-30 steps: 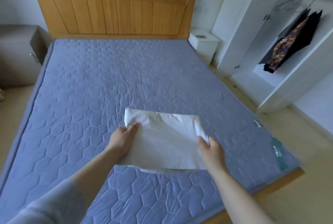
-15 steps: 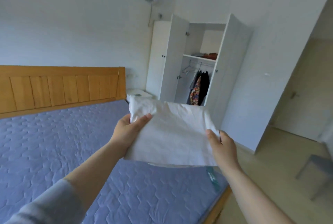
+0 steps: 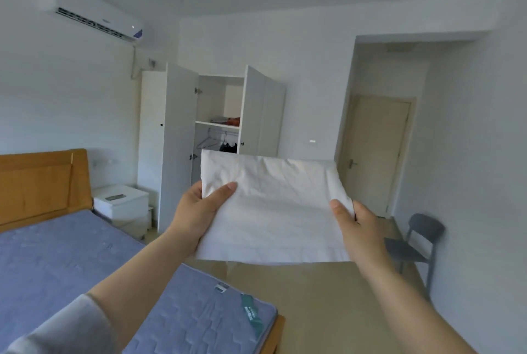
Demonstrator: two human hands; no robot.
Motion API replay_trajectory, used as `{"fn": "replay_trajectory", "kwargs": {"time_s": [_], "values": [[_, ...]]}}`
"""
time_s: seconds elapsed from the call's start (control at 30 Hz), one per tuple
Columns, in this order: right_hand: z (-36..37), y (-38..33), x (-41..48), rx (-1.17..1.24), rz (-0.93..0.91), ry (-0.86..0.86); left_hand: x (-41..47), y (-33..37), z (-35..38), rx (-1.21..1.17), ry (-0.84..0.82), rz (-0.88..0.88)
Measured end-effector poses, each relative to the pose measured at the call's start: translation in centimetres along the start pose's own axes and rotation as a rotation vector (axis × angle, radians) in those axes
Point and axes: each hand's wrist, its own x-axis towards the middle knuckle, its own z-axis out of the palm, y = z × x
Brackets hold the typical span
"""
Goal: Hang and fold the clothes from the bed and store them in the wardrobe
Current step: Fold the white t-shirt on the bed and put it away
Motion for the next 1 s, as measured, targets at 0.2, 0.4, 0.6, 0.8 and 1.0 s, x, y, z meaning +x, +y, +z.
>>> {"fn": "replay_trajectory", "kwargs": {"time_s": [0.2, 0.4, 0.6, 0.8, 1.0], "values": [[-1.8, 3.1, 5.1, -0.081, -0.001, 0.066, 6.0, -2.7, 5.4, -0.062, -0.101, 0.021], [-0.9, 5.9, 13.0, -0.167, 0.007, 0.162, 15.3, -4.8, 9.3, -0.097, -0.196, 0.052], [0.3, 9.8, 20.7, -0.177, 0.015, 0.215, 24.4, -7.9, 13.1, -0.157, -0.268, 0.025], [-0.7, 15.2, 27.8, -0.185, 0.020, 0.236, 31.4, -11.8, 19.0, -0.153, -0.290, 0.031], [-3.0, 21.6, 36.4, -0.128, 0.017, 0.190, 37.3, -15.2, 26.1, -0.137, -0.241, 0.059]]}}
